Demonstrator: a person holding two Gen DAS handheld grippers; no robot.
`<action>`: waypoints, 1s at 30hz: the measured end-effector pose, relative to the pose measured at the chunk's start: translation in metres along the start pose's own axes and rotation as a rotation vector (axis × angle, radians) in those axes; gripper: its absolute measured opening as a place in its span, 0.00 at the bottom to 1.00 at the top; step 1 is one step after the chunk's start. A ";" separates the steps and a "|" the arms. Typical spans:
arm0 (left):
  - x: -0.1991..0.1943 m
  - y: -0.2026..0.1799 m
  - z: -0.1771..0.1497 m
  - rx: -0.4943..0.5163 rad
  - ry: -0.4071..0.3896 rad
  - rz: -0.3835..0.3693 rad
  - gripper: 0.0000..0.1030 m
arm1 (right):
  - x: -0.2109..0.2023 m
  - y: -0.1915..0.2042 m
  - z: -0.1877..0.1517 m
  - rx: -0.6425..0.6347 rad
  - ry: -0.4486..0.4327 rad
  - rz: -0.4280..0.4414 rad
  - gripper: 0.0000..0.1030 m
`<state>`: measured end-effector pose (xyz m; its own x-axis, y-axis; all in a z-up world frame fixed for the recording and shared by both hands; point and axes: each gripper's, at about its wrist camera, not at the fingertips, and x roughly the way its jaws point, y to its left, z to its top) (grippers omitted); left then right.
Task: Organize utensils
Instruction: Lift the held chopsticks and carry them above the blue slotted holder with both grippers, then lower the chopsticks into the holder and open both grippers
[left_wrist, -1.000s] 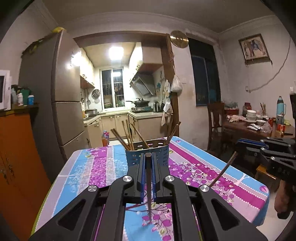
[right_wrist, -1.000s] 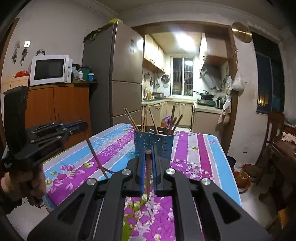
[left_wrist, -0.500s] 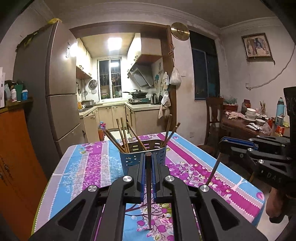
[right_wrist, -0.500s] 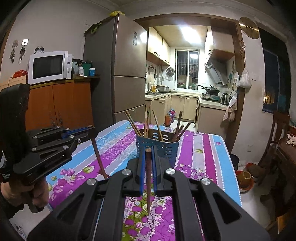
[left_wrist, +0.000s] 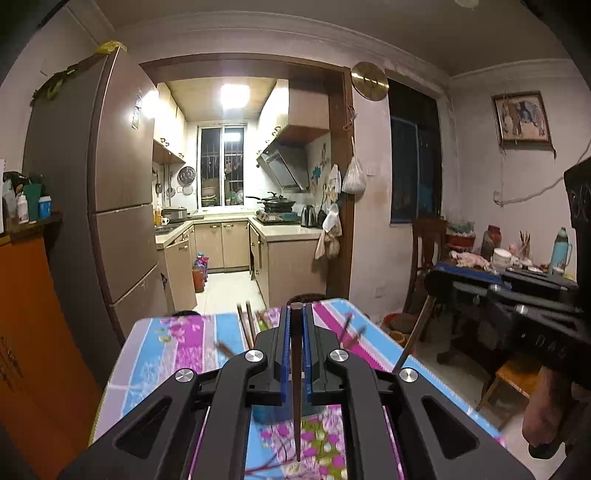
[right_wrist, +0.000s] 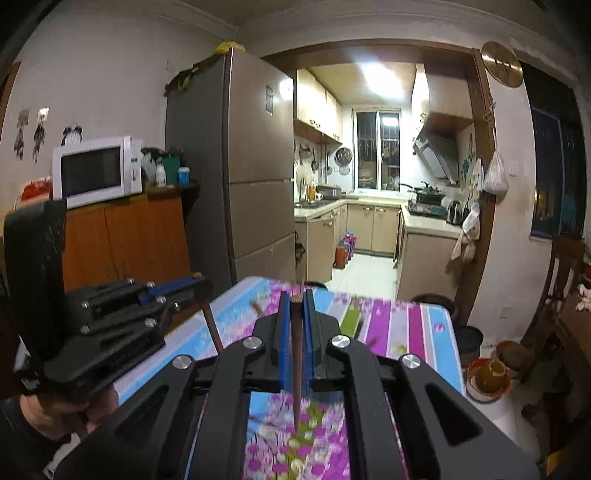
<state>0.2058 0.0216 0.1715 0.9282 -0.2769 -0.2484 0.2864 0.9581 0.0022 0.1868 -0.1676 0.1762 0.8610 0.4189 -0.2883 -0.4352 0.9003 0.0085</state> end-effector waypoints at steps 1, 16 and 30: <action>0.003 0.002 0.013 -0.003 -0.008 0.005 0.07 | 0.001 -0.001 0.011 0.001 -0.005 0.001 0.05; 0.065 0.014 0.091 -0.015 -0.061 0.022 0.07 | 0.077 -0.043 0.085 0.013 0.004 -0.058 0.05; 0.143 0.046 0.046 -0.031 0.008 0.027 0.07 | 0.149 -0.071 0.044 0.058 0.093 -0.037 0.05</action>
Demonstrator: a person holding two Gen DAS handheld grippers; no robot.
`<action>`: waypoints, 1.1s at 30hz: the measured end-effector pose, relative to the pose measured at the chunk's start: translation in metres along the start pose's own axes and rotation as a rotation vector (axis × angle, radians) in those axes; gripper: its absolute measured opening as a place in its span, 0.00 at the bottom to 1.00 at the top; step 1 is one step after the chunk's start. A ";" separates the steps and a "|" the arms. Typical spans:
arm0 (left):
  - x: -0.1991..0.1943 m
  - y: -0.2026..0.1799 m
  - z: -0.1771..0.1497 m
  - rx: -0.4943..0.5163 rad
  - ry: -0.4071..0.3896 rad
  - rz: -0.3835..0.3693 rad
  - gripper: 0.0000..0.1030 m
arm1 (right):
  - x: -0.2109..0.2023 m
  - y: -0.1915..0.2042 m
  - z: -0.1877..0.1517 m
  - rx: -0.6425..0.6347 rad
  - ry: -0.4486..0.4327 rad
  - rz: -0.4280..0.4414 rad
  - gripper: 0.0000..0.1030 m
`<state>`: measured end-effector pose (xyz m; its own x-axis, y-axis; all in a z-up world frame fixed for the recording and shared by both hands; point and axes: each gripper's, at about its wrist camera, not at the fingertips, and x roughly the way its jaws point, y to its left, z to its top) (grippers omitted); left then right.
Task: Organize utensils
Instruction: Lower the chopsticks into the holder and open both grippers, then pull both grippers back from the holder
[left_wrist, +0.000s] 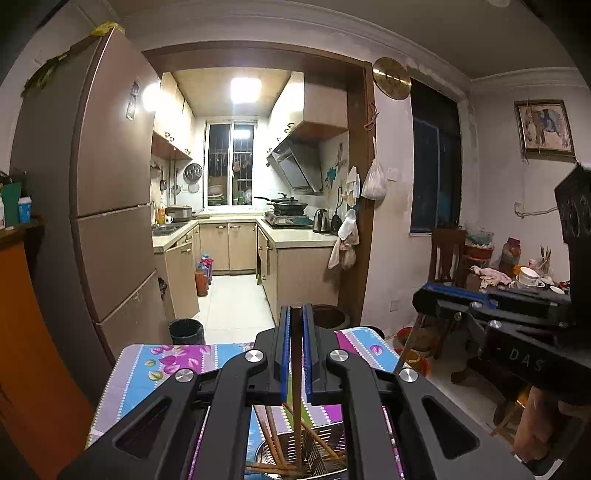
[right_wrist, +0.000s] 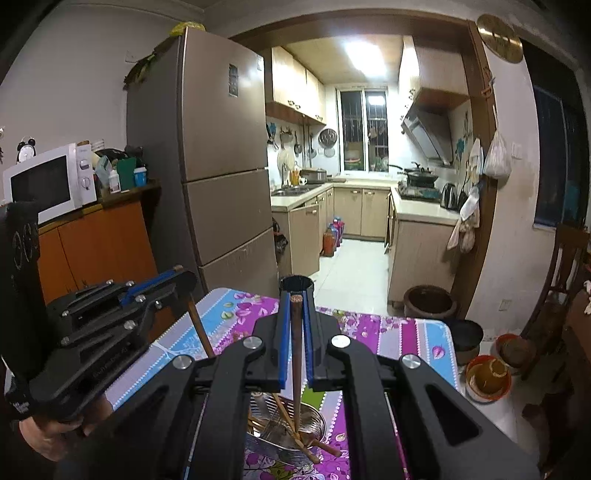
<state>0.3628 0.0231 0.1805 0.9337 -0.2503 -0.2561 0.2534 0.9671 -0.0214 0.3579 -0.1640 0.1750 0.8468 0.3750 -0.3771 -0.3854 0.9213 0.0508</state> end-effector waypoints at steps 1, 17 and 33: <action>0.005 0.002 -0.002 -0.005 0.004 0.000 0.07 | 0.005 -0.001 -0.003 0.004 0.010 0.003 0.05; 0.045 0.013 -0.023 -0.023 0.057 0.008 0.07 | 0.037 -0.012 -0.028 0.037 0.083 0.020 0.05; 0.036 0.042 -0.042 -0.077 0.041 0.100 0.70 | 0.014 -0.030 -0.042 0.049 -0.016 -0.056 0.68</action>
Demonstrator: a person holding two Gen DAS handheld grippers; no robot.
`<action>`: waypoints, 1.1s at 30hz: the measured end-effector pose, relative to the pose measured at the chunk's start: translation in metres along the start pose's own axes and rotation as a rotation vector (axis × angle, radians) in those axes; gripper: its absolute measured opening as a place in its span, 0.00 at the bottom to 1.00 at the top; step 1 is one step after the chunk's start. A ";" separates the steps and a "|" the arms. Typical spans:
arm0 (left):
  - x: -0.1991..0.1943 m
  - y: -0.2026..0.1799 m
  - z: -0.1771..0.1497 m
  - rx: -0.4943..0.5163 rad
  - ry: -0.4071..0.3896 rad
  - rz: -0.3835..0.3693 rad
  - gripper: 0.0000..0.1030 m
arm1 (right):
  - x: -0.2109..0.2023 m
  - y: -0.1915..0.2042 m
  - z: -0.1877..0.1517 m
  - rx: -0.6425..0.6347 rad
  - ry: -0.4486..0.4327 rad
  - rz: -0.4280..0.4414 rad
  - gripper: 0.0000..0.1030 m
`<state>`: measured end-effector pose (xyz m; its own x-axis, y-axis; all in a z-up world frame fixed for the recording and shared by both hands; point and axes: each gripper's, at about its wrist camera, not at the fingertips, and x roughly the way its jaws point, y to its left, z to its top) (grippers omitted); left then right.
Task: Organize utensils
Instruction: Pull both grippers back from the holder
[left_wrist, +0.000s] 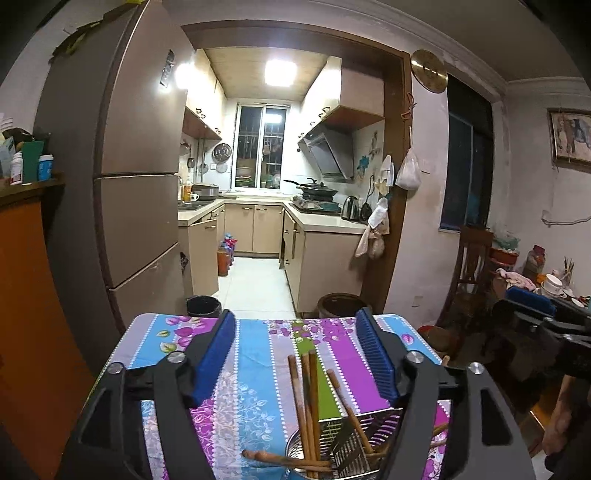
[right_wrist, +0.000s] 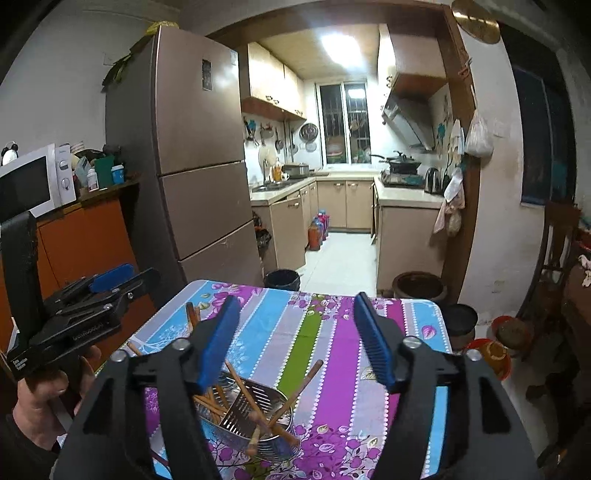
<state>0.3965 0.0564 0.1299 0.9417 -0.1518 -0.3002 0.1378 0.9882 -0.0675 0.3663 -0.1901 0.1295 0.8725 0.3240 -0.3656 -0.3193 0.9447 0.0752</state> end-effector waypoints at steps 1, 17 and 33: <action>-0.002 0.000 -0.002 0.001 -0.003 0.004 0.73 | -0.003 0.002 -0.002 -0.007 -0.015 -0.004 0.75; -0.125 0.017 -0.047 -0.079 -0.193 0.106 0.95 | -0.079 0.031 -0.061 -0.047 -0.190 -0.073 0.94; -0.257 -0.014 -0.136 -0.043 -0.226 0.097 0.95 | -0.175 0.075 -0.141 -0.053 -0.205 -0.114 0.95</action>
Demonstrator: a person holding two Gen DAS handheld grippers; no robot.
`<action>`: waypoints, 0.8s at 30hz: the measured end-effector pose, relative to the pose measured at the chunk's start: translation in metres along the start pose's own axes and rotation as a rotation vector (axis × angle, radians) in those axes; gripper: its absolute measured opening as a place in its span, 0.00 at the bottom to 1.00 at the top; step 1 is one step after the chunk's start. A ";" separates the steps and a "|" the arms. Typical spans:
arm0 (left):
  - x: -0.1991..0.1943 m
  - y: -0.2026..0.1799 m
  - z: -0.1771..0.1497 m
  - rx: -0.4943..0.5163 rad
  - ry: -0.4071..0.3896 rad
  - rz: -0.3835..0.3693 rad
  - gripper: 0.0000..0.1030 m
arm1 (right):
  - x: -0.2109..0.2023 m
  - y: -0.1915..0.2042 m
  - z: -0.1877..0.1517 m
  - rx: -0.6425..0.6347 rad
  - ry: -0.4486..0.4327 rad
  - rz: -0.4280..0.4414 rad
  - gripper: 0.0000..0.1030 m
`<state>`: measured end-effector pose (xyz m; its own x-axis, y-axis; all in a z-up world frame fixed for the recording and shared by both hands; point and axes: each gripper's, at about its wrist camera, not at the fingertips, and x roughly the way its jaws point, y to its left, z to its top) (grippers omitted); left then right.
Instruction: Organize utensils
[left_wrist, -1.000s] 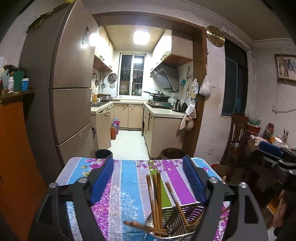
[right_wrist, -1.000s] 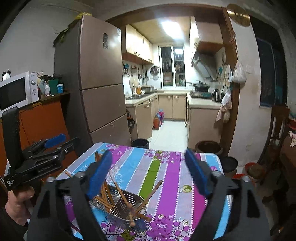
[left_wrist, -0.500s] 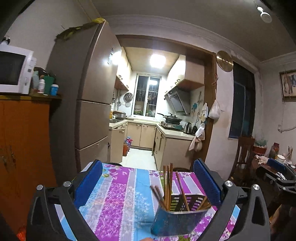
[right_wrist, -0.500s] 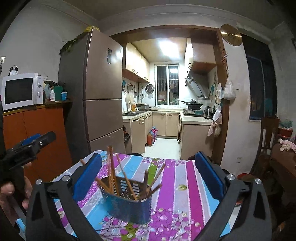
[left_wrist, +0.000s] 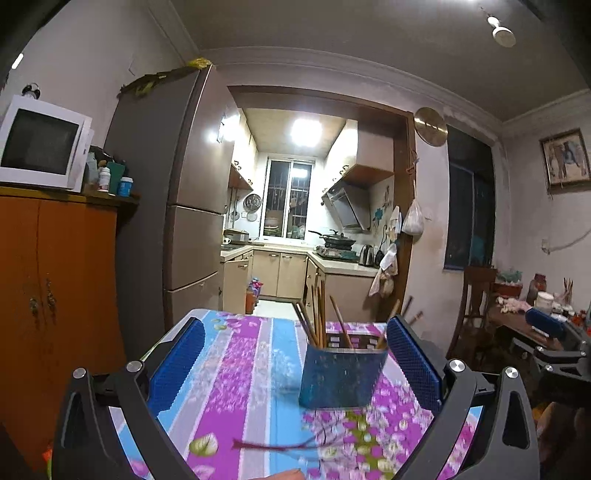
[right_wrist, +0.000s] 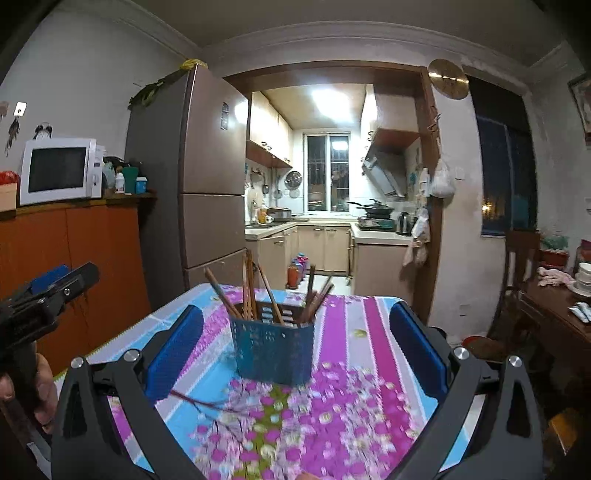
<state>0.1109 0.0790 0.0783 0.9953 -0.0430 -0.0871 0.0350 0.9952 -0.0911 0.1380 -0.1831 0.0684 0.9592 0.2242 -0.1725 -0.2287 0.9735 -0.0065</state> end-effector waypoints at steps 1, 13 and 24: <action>-0.005 -0.001 -0.003 -0.002 0.003 -0.005 0.95 | -0.006 0.001 -0.004 0.005 0.004 0.007 0.95; -0.075 -0.018 -0.034 0.015 0.029 -0.048 0.95 | -0.080 0.008 -0.047 0.065 0.009 -0.049 0.95; -0.124 -0.038 -0.056 0.057 0.009 -0.055 0.95 | -0.125 0.018 -0.065 0.030 -0.040 -0.072 0.95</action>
<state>-0.0190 0.0414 0.0372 0.9909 -0.0982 -0.0921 0.0949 0.9947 -0.0397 0.0031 -0.1967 0.0261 0.9790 0.1543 -0.1330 -0.1541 0.9880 0.0118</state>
